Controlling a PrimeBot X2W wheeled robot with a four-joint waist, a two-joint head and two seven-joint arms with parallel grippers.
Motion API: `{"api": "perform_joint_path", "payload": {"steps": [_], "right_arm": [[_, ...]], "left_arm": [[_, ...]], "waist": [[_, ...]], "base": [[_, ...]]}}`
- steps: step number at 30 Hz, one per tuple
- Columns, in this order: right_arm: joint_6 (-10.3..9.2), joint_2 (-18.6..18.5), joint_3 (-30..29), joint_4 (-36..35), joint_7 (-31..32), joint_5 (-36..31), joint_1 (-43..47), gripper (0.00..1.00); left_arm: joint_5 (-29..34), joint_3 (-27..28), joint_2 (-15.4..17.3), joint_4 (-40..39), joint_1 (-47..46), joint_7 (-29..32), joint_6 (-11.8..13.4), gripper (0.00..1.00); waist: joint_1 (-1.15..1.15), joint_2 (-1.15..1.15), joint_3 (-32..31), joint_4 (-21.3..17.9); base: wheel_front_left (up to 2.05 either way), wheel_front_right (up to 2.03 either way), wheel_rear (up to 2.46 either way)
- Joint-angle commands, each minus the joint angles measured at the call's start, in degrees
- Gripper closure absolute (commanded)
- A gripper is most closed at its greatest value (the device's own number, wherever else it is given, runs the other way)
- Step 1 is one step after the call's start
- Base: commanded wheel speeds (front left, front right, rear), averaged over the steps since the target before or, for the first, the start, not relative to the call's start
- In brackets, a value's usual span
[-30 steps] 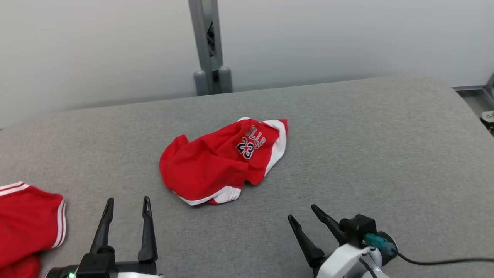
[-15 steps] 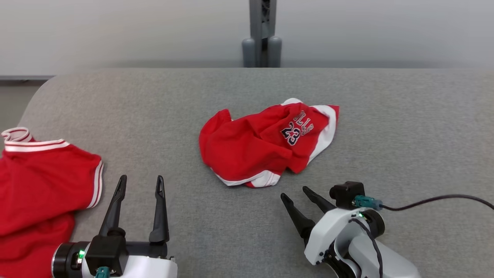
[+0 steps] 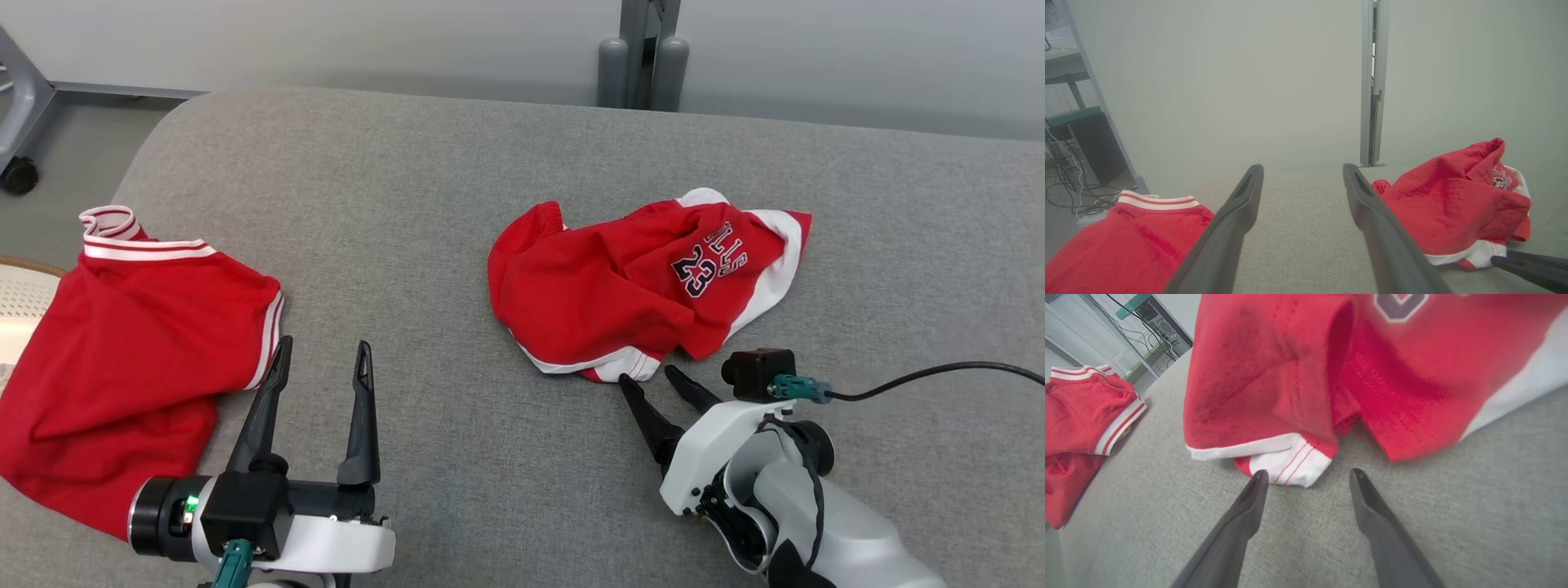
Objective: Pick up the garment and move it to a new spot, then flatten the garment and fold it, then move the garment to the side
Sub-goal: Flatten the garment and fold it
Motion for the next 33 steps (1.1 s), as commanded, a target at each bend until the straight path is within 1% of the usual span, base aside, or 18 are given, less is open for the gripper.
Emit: {"api": "perform_joint_path", "payload": {"steps": [1,3,4,6,7,10,12,14,17,21,26,33], "right_arm": [[0.0,-0.3,0.0,0.8,-0.1,1.0,-0.7,0.0],[0.0,-0.3,0.3,1.7,0.0,1.7,-1.3,0.0],[0.0,-0.3,0.3,2.1,0.0,1.9,-1.6,0.07],[0.0,-0.3,0.5,2.9,0.0,2.3,-1.8,0.63],[0.0,-0.3,1.0,3.3,0.0,2.1,-1.9,1.0],[0.0,-0.3,1.8,4.0,0.0,2.4,-2.4,1.0],[0.0,-0.3,1.1,4.3,0.0,1.4,-3.1,1.0],[0.0,-0.8,-0.5,4.0,0.0,-0.2,-3.4,1.0],[0.0,-2.2,-3.9,1.5,-0.1,-3.4,-2.5,1.0],[0.0,-4.6,-12.0,-2.8,-0.1,-8.1,0.4,1.0],[0.0,-5.1,-20.7,-7.7,-0.1,-14.5,5.4,1.0],[0.0,-6.2,-31.6,-10.7,-0.1,-22.2,10.4,1.0]], "left_arm": [[-0.4,-0.2,0.2,-0.3,-1.0,-0.1,0.4,0.0],[-0.5,-0.5,0.2,-0.3,-1.4,-0.1,0.4,0.0],[-0.5,-0.6,0.2,-0.4,-1.5,-0.1,0.4,0.0],[-0.4,-0.6,0.2,-0.4,-1.5,-0.1,0.2,0.0],[-0.2,-0.5,0.2,-0.4,-1.5,-0.1,0.1,0.0],[0.0,-0.1,0.2,-0.2,-1.7,-0.1,0.0,0.0],[0.1,0.3,0.2,-0.2,-1.8,-0.1,0.2,0.0],[0.2,0.7,0.2,-0.6,-1.7,-0.1,0.5,0.0],[0.3,1.5,0.2,-1.0,-1.0,-0.1,0.6,0.0],[1.0,1.5,0.2,-1.1,-0.3,-0.1,-0.5,0.0],[1.6,1.3,0.4,-1.0,0.3,-0.1,-1.8,0.0],[1.6,1.2,0.3,-0.9,0.0,-0.1,-3.2,0.0]], "waist": [[0.0,0.0,0.5,1.0],[0.0,0.0,0.8,1.7],[0.0,0.0,1.0,2.0],[0.0,0.0,1.2,2.4],[0.0,0.0,1.2,2.5],[0.0,0.0,1.4,2.6],[0.0,0.0,1.4,2.3],[0.0,0.0,1.2,1.6],[0.0,0.0,0.9,-0.3],[0.0,0.0,0.1,-3.4],[0.0,0.0,-0.8,-8.0],[0.0,0.0,-1.5,-12.7]], "base": [[0.0,0.0,0.0],[0.0,0.0,0.0],[0.0,0.0,0.0],[0.0,0.0,0.0],[0.0,0.0,0.0],[0.0,0.0,0.0],[0.0,0.0,0.0],[0.0,0.0,0.0],[0.0,0.0,0.0],[0.0,0.0,0.0],[0.0,0.0,0.0],[0.0,0.0,0.0]]}}
